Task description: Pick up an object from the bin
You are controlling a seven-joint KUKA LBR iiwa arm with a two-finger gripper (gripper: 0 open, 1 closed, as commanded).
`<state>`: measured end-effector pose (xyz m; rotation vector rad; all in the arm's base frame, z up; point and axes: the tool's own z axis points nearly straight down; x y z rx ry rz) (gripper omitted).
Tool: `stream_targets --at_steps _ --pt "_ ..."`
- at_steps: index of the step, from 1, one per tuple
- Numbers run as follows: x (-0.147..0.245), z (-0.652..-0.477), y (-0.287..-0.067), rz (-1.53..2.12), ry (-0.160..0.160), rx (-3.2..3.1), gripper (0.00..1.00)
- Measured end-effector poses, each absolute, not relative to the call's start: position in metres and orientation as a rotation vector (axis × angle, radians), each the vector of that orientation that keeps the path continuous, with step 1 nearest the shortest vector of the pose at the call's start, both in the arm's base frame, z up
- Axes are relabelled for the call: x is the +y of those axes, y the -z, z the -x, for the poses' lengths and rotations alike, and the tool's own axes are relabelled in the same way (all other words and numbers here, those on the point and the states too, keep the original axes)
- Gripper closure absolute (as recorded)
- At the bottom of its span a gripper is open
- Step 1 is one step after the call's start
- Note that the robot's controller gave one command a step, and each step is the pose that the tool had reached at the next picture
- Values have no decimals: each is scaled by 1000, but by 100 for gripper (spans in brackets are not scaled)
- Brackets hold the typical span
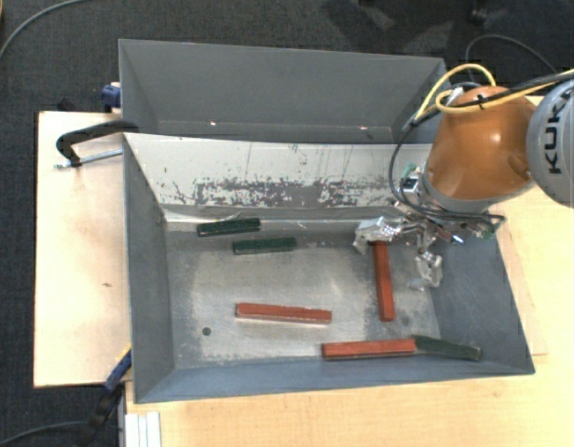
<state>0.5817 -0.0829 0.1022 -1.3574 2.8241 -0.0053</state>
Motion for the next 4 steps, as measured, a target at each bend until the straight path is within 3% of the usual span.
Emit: stream_targets --at_steps 1,2,3,4 --pt "-76 -593 -105 1553 3 2723 0" --pt "-84 -595 -70 2079 1 2349 0" --pt "-82 -597 -71 2074 1 2352 0" --pt "-82 -597 -71 2074 -1 2353 100"
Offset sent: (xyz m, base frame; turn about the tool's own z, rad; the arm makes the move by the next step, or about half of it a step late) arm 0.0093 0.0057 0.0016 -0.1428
